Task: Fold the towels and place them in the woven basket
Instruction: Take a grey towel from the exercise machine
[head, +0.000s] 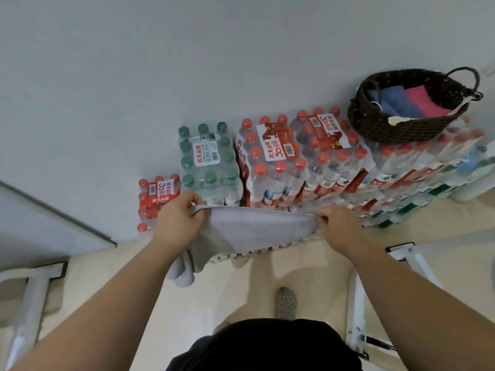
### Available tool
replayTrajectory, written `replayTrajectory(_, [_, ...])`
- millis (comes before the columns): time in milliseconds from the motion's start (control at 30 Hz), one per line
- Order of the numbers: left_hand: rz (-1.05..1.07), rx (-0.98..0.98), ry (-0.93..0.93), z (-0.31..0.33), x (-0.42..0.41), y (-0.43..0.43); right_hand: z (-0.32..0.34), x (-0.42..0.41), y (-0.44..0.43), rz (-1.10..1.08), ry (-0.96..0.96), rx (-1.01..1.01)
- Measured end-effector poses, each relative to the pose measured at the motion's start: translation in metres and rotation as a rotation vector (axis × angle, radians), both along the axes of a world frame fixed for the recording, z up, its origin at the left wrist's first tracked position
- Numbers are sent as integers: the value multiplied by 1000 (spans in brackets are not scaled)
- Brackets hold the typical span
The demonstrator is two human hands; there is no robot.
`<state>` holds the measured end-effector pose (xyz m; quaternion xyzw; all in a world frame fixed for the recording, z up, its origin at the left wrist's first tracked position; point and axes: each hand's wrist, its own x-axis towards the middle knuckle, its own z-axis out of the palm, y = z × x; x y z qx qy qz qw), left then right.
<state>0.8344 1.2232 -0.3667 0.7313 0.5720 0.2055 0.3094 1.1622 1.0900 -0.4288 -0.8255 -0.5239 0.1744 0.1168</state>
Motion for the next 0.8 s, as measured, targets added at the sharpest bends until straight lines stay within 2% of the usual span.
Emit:
replayTrajectory(133, [159, -10, 1, -6, 30, 7, 12, 43, 14, 24, -17, 190])
replayTrajectory(267, [242, -14, 9, -17, 66, 2, 5, 92, 13, 94, -97, 177])
replayTrajectory(433, [317, 35, 11, -28, 91, -2, 12, 126, 26, 24, -77, 330])
replayTrajectory(533, [391, 123, 89, -30, 90, 1, 24, 130, 38, -23, -19, 476])
replayTrajectory(633, [512, 117, 77, -28, 98, 10, 40, 130, 53, -96, 151, 578])
replayTrajectory(733, [630, 24, -118, -12, 116, 17, 43, 125, 66, -318, 484, 614])
replayTrajectory(800, [671, -20, -245, -1, 133, 25, 42, 124, 76, -446, 641, 616])
